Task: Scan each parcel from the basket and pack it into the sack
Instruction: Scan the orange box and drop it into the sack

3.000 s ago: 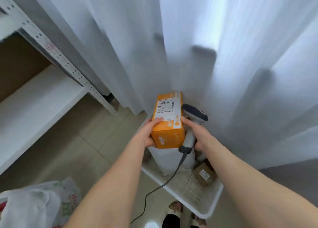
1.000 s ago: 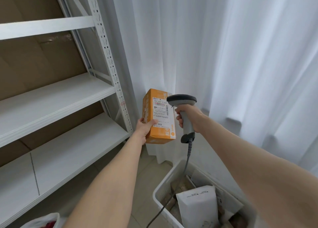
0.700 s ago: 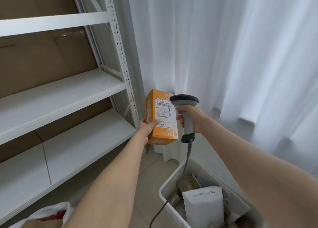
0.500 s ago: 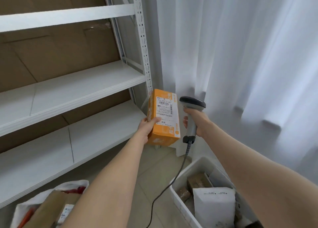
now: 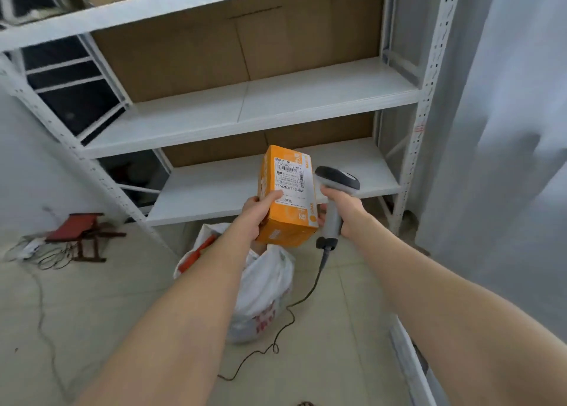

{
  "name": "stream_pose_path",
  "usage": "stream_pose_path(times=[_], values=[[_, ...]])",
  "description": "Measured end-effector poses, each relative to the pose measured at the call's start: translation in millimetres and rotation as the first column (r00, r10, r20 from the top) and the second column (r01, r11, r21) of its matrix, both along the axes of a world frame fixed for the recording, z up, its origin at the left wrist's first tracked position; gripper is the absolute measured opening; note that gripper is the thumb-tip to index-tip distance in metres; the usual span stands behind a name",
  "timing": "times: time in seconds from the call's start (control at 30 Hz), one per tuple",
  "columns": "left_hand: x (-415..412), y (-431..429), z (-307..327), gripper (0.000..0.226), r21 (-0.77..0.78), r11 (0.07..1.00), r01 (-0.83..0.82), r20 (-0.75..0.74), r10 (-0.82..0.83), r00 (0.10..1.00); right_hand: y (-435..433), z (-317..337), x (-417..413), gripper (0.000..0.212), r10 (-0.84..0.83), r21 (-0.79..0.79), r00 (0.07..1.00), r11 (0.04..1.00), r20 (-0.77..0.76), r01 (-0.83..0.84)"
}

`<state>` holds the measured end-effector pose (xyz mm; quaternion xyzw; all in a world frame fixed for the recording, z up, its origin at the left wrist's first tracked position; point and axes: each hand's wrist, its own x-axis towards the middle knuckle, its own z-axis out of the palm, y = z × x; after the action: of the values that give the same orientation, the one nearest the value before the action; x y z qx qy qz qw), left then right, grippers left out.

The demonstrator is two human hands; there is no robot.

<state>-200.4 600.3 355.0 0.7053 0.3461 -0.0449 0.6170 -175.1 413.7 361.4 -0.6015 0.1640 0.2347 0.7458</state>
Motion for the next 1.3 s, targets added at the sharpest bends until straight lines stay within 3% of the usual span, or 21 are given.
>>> stream_pose_path(times=[0.23, 0.4, 0.6, 0.73, 0.87, 1.0, 1.1, 1.2, 1.3], values=[[-53, 97, -9, 0.074, -0.025, 0.986, -0.165, 0.007, 0.165, 0.986, 108, -12, -21, 0.035, 0.152, 0.017, 0.988, 0.988, -0.028, -0.151], [-64, 172, -23, 0.069, -0.061, 0.978, -0.199, 0.0, 0.2, 0.98, 188, -24, -23, 0.047, 0.185, -0.003, 0.982, 0.983, -0.041, -0.186], [-39, 273, -61, 0.071, -0.051, 0.992, -0.116, -0.064, 0.113, 0.992, 285, -58, -9, 0.044, 0.099, -0.007, 0.992, 0.995, -0.074, -0.099], [-18, 319, -94, 0.081, 0.007, 0.994, -0.112, -0.122, 0.112, 0.986, 324, -89, -1, 0.063, 0.047, -0.054, 0.989, 0.997, -0.139, -0.055], [1, 338, -138, 0.078, 0.037, 0.994, -0.1, -0.185, 0.105, 0.977, 336, -128, 8, 0.036, -0.058, -0.059, 0.983, 0.997, -0.176, 0.048], [17, 351, -178, 0.092, 0.112, 0.993, -0.029, -0.296, 0.061, 0.953, 351, -167, 23, 0.03, -0.102, -0.036, 0.96, 0.995, -0.26, 0.096], [29, 360, -206, 0.109, 0.186, 0.976, 0.116, -0.386, -0.036, 0.922, 370, -199, 29, 0.04, -0.125, -0.063, 0.951, 0.992, -0.283, 0.112], [39, 368, -228, 0.113, 0.315, 0.903, 0.294, -0.433, -0.139, 0.891, 389, -231, 31, 0.06, -0.133, -0.112, 0.947, 0.988, -0.293, 0.104], [57, 375, -251, 0.112, 0.443, 0.794, 0.415, -0.43, -0.218, 0.876, 408, -260, 34, 0.059, -0.178, -0.124, 0.936, 0.981, -0.305, 0.146]])
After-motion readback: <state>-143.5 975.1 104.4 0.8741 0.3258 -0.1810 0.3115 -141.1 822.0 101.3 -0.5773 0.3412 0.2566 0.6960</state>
